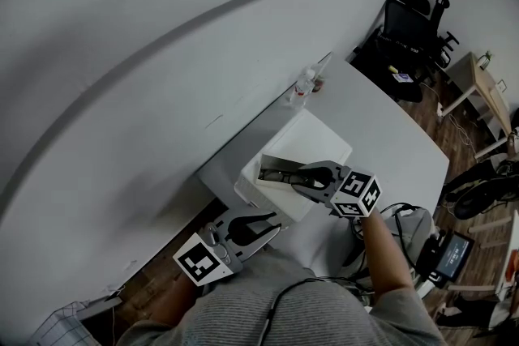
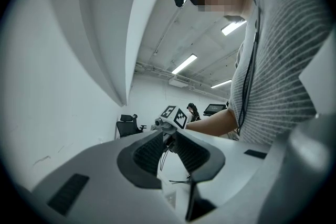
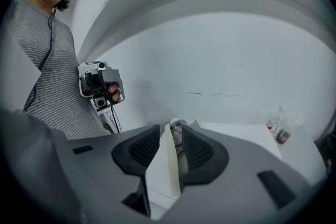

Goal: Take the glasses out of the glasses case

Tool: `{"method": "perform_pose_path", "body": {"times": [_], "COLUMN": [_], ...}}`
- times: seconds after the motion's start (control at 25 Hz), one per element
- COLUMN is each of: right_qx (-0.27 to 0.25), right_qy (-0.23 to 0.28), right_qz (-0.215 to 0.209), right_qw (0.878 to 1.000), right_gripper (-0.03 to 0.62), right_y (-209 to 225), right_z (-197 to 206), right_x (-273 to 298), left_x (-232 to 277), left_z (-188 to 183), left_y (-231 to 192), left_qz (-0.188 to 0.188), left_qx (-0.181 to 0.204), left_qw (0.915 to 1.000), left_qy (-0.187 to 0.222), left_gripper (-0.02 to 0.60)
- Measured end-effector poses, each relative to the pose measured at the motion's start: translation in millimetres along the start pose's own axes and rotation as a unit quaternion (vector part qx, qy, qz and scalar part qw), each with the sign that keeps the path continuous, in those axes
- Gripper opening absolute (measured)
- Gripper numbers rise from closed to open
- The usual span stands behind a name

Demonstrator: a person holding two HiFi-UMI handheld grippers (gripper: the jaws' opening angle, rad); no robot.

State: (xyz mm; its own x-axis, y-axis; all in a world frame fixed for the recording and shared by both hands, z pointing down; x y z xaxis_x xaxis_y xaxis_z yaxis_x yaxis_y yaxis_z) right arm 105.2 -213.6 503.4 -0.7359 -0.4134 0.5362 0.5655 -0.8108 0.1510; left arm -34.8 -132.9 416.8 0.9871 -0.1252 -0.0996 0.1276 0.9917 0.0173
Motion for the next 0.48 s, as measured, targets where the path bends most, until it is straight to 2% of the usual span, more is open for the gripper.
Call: {"method": "perform_pose_path", "body": {"times": [0.28,0.48], "right_qx": [-0.017,-0.028], "right_qy": [-0.068,-0.107], "right_qz": [-0.022,-0.026], "right_qw": [0.997,0.994], "right_gripper": [0.137,0.137], "right_y": [8.8,14.3], "right_z": [11.6,15.5], "right_x": [13.1,16.6], "left_x": [2.8,3.2], "left_z": [3.0,4.8], "left_y": [2.9,4.3], "left_qz": [0.017,0.020], "left_qx": [0.005,0.001], "left_qw": [0.9998,0.9996], "left_qy": [-0.012,-0.018], "left_gripper": [0.014,0.012]}}
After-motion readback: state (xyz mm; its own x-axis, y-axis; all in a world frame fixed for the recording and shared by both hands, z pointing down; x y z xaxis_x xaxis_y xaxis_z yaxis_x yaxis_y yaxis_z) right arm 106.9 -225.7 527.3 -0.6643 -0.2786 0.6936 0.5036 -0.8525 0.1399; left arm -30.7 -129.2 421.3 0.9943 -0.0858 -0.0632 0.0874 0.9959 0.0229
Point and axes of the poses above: the fingertips, and each gripper's own axes: x forward along the fingers, y to its right, z out of its underside, the point moved 4 cm from there along -x, backward along the fingers, and after that the axes turned 2 degrees about x, right-handed, at the moved point
